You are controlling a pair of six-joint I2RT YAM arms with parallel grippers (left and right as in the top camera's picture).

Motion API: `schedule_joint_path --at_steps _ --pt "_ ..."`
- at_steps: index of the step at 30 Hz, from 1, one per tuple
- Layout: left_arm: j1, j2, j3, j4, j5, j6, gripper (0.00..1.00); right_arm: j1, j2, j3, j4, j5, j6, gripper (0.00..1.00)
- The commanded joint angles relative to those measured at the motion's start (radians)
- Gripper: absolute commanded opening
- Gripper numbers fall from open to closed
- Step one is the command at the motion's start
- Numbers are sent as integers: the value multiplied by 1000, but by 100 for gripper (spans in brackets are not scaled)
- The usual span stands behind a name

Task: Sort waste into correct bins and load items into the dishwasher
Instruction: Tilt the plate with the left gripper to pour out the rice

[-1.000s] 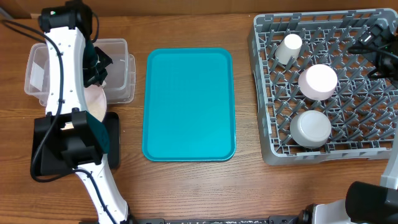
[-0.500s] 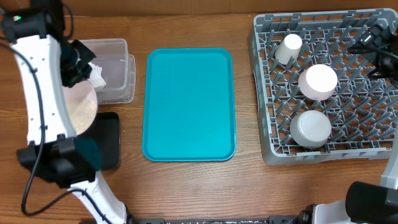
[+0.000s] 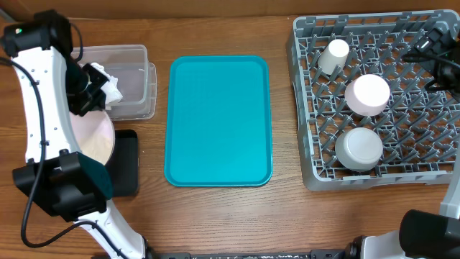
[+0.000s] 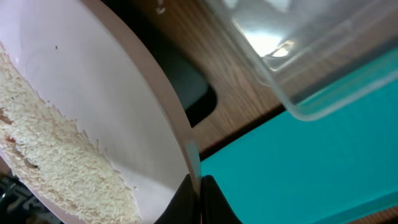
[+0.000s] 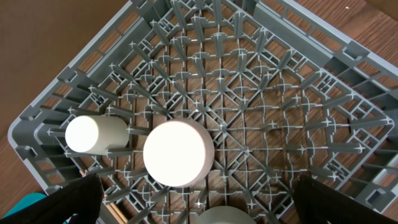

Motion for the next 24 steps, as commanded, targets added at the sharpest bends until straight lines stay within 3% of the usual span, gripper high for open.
schedule_joint_path --at_steps 1,11,24 --pt "50 -8 -24 -2 11 -8 4 -2 -3 8 5 10 5 100" --pt "113 -8 -27 55 164 158 4 -2 -3 8 5 10 5 100" --pt "113 -8 -27 87 262 230 4 -2 -3 8 5 10 5 100"
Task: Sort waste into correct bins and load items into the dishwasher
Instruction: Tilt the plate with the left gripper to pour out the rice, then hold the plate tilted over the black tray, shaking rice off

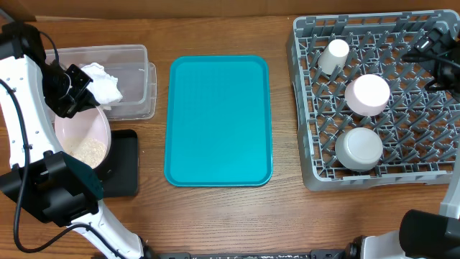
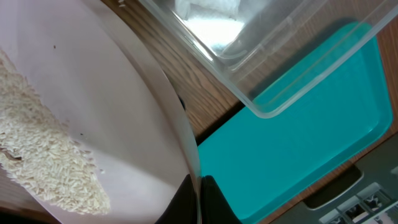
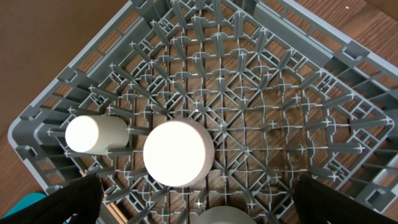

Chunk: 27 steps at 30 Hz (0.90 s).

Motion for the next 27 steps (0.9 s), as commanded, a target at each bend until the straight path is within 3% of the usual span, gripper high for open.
schedule_joint_path --at_steps 1,27 --pt "2 -7 -2 2 32 39 4 -2 -3 8 6 10 5 100" --pt "4 -8 -127 125 176 72 4 -2 -3 8 6 10 5 100"
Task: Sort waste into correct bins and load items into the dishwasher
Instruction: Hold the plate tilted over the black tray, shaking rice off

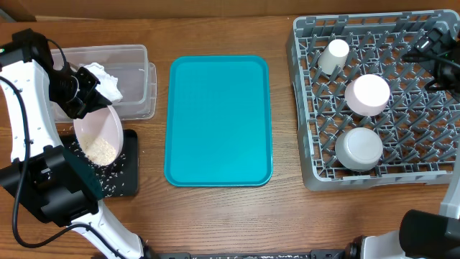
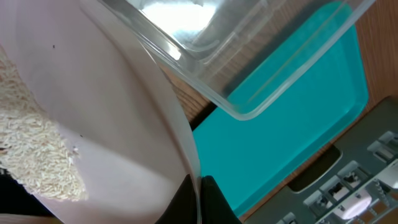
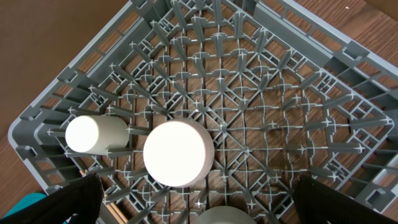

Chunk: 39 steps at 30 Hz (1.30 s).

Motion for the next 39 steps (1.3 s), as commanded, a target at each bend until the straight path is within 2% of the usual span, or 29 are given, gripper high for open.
schedule_joint_path --at_steps 1,5,11,19,25,29,39 --pt "4 -8 0 6 56 26 4 -2 -3 8 5 10 5 100" --pt "5 -8 0 8 155 56 4 -2 -3 8 5 10 5 100" --pt "25 -8 0 -30 193 67 4 -2 -3 8 5 10 5 100" --pt "88 -8 0 -54 320 156 4 -2 -3 8 5 10 5 100" --pt "133 -8 0 -101 351 209 4 -2 -3 8 5 10 5 100" --pt "153 -8 0 -178 435 305 4 -2 -3 8 5 10 5 100" --pt "207 -8 0 -199 486 352 4 -2 -3 8 5 10 5 100"
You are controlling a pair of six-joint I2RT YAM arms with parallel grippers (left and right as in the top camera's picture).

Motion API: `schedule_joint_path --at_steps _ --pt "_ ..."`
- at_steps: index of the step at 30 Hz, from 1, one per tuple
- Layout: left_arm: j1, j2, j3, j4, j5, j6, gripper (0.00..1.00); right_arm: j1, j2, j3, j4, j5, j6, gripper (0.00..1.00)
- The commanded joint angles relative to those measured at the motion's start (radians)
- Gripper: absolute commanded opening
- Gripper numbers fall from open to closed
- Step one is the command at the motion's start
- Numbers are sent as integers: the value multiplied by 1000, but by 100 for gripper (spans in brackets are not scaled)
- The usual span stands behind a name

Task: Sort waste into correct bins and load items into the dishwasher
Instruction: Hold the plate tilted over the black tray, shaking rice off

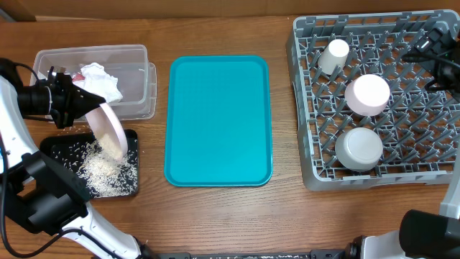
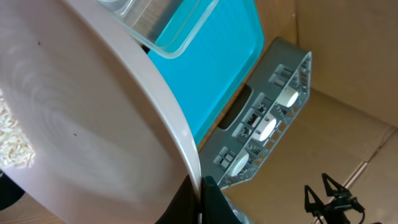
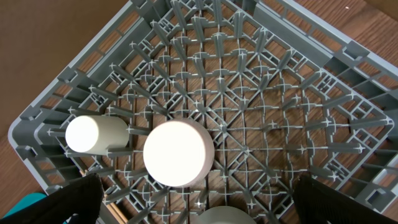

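Observation:
A pink plate (image 1: 111, 132) hangs steeply tilted over the black bin (image 1: 135, 167), and my left gripper (image 1: 88, 108) is shut on its upper rim. A pile of white rice (image 1: 100, 173) lies in that bin. In the left wrist view the plate (image 2: 93, 124) fills the frame, with a few grains at its left edge and my left gripper (image 2: 200, 186) pinching the rim. The grey dish rack (image 1: 305, 108) at the right holds a white cup (image 1: 334, 54) and two white bowls (image 1: 367, 94). My right gripper (image 3: 202, 194) hovers open above the rack (image 3: 249, 124).
A clear plastic bin (image 1: 140, 79) with a crumpled white napkin (image 1: 97, 79) stands behind the black bin. A teal tray (image 1: 219, 119) lies in the middle of the wooden table. Cardboard walls rise behind the table.
My left gripper has moved left and the plate is tipped much steeper. Most of the rice that was on the plate now lies in the black bin. The right arm has not moved.
First the plate was held beside the clear bin with rice across it. Then it sat further left over the black bin. Later it was tilted, with a few grains in the bin. Now the rice is piled in the bin.

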Motion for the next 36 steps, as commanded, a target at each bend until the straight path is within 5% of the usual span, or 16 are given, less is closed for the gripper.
schedule_joint_path --at_steps 1,36 --pt "28 -8 0 -13 68 48 4 -2 -3 8 6 10 5 100" --pt "185 -8 -3 -15 222 82 4 -2 -3 8 6 10 5 100"
